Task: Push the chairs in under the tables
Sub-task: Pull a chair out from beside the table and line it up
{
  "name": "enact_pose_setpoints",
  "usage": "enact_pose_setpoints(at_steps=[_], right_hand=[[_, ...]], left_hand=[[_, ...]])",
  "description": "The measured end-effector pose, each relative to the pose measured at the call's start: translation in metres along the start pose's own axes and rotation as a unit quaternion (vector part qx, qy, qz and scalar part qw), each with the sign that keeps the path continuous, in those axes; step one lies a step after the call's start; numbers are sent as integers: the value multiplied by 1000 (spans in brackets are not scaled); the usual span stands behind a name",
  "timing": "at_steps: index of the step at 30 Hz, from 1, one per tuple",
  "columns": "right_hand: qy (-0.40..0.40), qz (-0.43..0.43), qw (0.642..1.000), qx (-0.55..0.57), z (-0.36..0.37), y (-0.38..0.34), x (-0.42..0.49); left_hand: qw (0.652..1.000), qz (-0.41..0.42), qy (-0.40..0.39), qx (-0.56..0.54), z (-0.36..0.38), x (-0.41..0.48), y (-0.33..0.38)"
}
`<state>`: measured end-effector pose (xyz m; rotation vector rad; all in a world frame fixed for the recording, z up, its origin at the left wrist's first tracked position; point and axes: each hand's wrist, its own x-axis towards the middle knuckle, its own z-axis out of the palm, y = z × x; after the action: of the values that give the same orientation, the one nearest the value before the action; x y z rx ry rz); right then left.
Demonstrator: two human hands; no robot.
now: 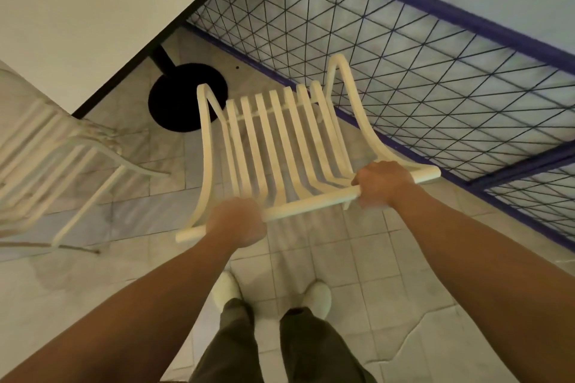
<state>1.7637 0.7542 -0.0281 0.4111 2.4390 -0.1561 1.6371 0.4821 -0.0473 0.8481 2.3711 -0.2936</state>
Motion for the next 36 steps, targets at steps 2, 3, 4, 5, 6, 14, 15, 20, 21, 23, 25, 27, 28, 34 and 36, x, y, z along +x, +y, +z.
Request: enact_pose_setpoints(at_steps=[2,3,4,5,6,14,15,20,21,23,25,27,28,34,36], right_hand=[[1,-1,1000,0,2,0,2],[2,-2,1000,-3,3,0,2],[3,-1,1000,-6,3,0,2],[4,-1,1000,-9,4,0,2],[5,-2,1000,-11,4,0,2],[-49,-5,999,4,-7,-1,-9],[-52,-4,998,18,-7,1,-10],[-51,5,997,59,-5,13,-13],[-48,3,997,59,-4,14,-12],[-35,-10,998,53,1,17,-8],[-10,-36,998,42,5,21,-4],[4,-62,998,30,8,27,0],[5,-76,997,20,9,29,2],[20,-130,991,-30,2,53,9],[19,-139,989,-41,-2,63,12]], left_hand=[[1000,0,3,2,1,1,-1],[1000,1,3,1,3,2,-1],[1000,2,2,0,4,2,-1],[1000,2,2,1,4,2,-1],[1000,3,5,2,5,2,-2],[1000,29,-7,-1,0,-2,-4],[999,35,-10,-4,1,-2,-5],[998,63,0,-24,5,-3,-9],[997,66,0,-25,4,-4,-10],[997,71,0,-29,4,-5,-11],[998,62,5,-30,4,-4,-10],[999,44,14,-26,7,-5,-10],[999,34,19,-30,10,-6,-9],[998,6,39,-48,10,-7,14],[998,-7,39,-45,9,-8,26]])
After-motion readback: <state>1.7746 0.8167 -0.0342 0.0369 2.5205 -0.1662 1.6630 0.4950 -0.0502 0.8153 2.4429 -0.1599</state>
